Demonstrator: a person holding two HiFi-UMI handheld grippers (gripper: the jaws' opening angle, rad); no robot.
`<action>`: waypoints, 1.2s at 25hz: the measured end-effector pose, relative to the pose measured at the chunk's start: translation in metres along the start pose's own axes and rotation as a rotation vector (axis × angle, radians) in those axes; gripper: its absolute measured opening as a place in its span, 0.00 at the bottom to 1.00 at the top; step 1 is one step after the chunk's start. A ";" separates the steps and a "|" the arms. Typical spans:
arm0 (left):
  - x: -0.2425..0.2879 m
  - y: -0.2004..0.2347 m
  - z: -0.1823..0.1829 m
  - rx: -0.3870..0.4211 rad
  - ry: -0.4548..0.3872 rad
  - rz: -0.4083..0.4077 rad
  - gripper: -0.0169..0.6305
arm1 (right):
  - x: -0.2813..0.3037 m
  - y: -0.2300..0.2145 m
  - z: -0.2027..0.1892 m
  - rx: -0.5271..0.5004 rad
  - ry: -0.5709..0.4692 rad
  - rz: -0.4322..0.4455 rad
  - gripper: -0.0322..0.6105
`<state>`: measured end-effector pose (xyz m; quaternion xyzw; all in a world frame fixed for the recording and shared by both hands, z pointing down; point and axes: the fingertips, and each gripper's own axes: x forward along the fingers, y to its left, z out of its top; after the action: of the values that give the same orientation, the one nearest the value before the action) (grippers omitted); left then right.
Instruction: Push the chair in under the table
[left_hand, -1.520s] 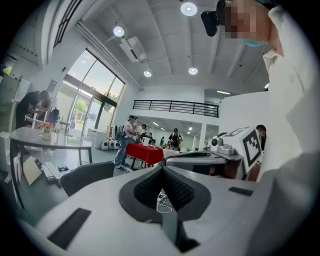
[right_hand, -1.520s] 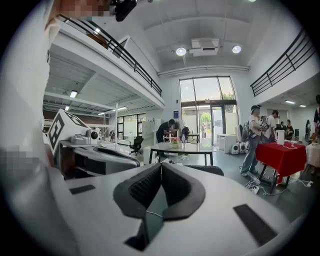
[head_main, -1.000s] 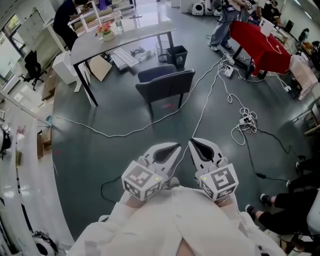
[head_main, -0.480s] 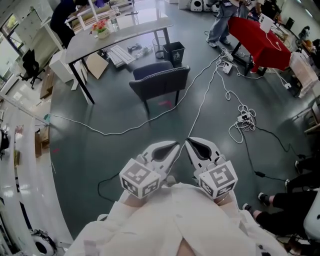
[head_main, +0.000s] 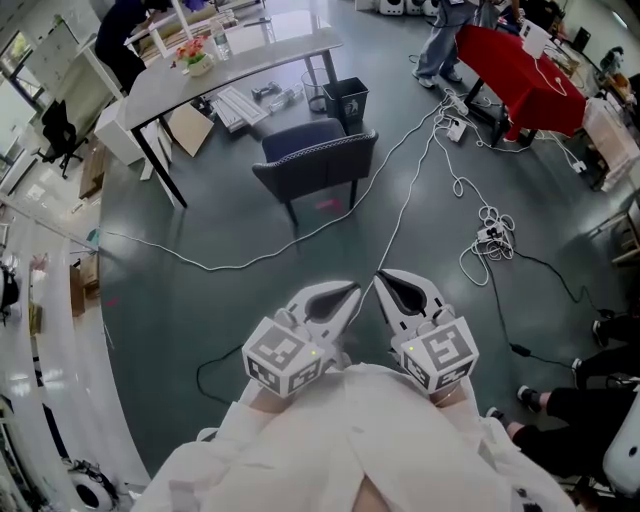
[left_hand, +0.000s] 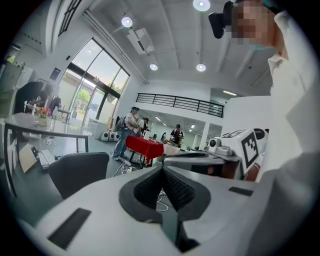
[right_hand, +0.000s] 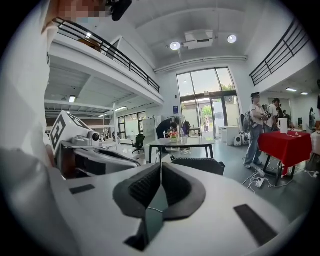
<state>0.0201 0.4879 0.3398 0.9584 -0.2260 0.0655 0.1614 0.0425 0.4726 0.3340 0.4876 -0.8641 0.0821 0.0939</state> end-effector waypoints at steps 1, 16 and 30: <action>0.003 0.004 0.000 -0.002 0.005 0.001 0.05 | 0.005 -0.003 0.000 0.005 0.002 0.003 0.10; 0.064 0.133 0.040 -0.020 0.005 -0.012 0.05 | 0.123 -0.073 0.021 0.024 0.026 0.013 0.10; 0.112 0.278 0.100 0.005 -0.023 -0.014 0.05 | 0.261 -0.135 0.066 -0.038 0.037 0.011 0.10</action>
<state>-0.0009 0.1727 0.3458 0.9611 -0.2208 0.0537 0.1567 0.0205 0.1724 0.3406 0.4795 -0.8662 0.0755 0.1187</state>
